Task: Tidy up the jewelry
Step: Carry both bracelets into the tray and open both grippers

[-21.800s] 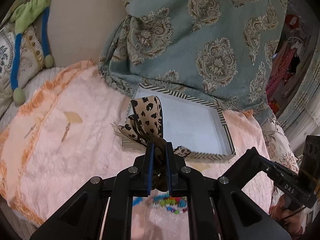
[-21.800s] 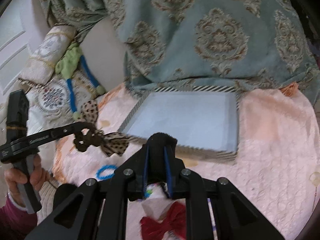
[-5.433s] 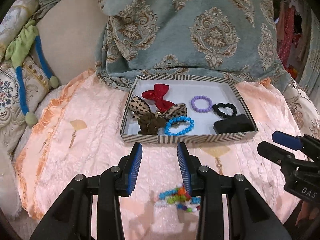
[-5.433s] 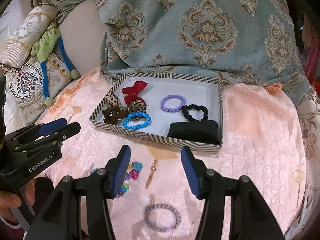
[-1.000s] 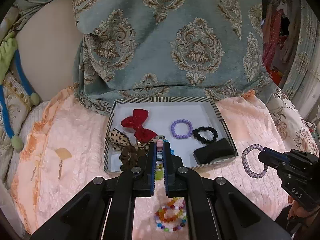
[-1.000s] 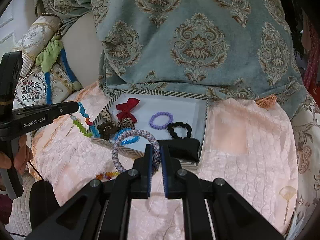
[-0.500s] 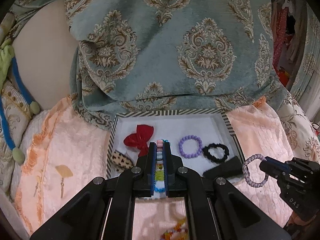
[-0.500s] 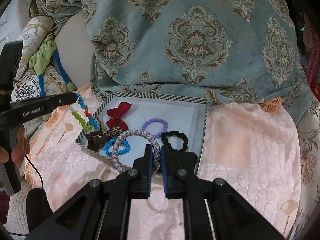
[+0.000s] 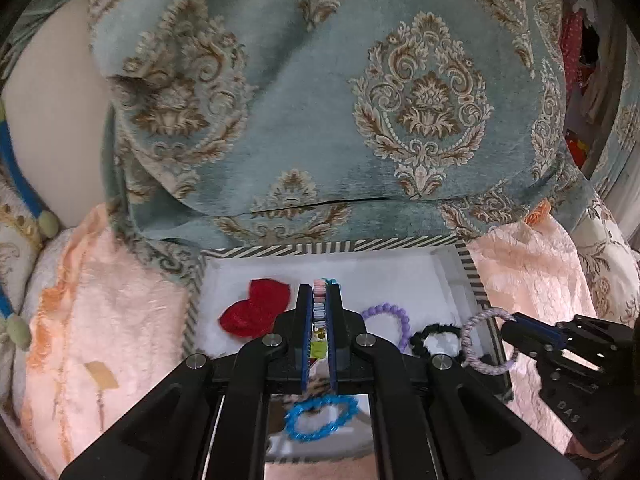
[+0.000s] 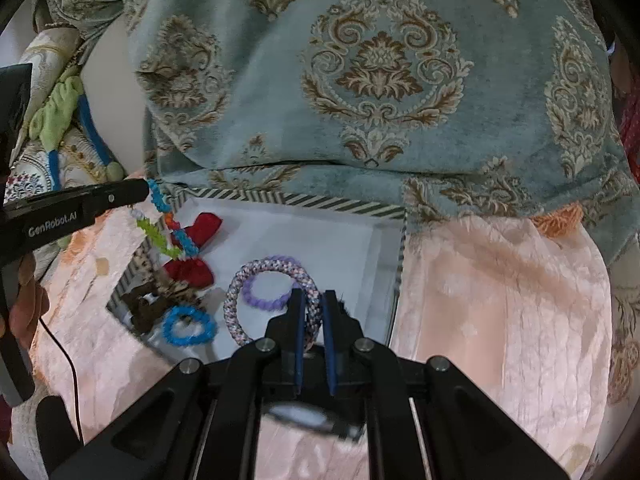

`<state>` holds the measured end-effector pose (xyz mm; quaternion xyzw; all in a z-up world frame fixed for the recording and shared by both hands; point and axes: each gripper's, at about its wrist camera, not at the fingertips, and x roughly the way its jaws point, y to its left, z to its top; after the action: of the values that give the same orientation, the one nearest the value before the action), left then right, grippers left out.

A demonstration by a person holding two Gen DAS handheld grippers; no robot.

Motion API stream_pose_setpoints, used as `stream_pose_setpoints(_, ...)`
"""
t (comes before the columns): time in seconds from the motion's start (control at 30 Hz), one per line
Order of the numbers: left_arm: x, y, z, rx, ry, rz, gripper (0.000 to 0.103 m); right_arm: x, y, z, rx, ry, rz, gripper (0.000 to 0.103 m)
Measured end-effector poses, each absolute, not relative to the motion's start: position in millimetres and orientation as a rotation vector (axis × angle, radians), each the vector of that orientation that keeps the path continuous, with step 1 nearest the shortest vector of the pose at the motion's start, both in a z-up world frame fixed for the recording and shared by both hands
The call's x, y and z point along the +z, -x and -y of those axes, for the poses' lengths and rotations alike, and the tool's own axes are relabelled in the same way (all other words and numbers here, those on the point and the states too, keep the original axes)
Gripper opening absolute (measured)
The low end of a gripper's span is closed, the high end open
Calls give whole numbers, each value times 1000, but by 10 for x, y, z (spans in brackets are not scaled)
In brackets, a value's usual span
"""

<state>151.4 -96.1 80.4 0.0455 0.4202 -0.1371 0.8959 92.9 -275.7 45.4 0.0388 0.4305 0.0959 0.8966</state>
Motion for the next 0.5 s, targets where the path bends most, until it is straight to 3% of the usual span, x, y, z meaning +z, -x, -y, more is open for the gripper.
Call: stream_pose_setpoints(0.5, -11, -1950, 887, -242, -38, -998, 0, -346, -1874, 2715, 110, -35, -1034, 8)
